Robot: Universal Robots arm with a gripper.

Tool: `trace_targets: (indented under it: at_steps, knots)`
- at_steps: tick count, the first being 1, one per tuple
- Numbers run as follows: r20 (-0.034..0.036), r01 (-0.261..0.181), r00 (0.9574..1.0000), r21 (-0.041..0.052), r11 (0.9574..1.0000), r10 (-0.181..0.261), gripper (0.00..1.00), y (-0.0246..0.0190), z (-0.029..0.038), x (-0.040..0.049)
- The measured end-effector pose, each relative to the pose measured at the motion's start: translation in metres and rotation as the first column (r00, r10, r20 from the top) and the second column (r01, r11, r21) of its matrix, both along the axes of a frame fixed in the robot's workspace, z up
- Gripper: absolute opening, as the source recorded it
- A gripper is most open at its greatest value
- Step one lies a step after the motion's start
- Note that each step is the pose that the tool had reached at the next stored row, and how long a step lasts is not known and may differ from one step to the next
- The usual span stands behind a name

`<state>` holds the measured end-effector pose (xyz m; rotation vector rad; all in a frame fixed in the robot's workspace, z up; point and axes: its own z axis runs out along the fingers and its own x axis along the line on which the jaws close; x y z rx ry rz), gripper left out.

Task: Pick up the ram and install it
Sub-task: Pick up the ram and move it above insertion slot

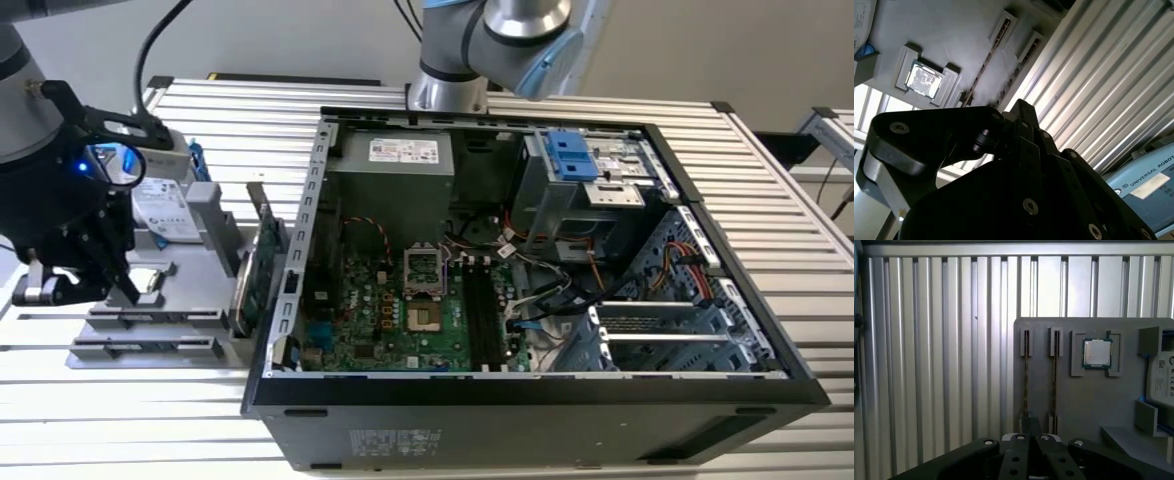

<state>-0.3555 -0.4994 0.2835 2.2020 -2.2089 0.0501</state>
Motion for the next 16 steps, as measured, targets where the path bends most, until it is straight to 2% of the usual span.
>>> trace_targets:
  at_steps: [13,14,16]
  knots:
    - [0.0001,0.000,1.0000,0.0001,1.0000,0.000,0.00,0.0000,-0.0030,0.0001]
    - [0.0001,0.000,1.0000,0.0001,1.0000,0.000,1.00,0.0000,-0.0031,0.0000]
    - [0.0000,0.000,1.0000,0.0001,1.0000,0.000,1.00,0.0000,-0.0034,0.0000]
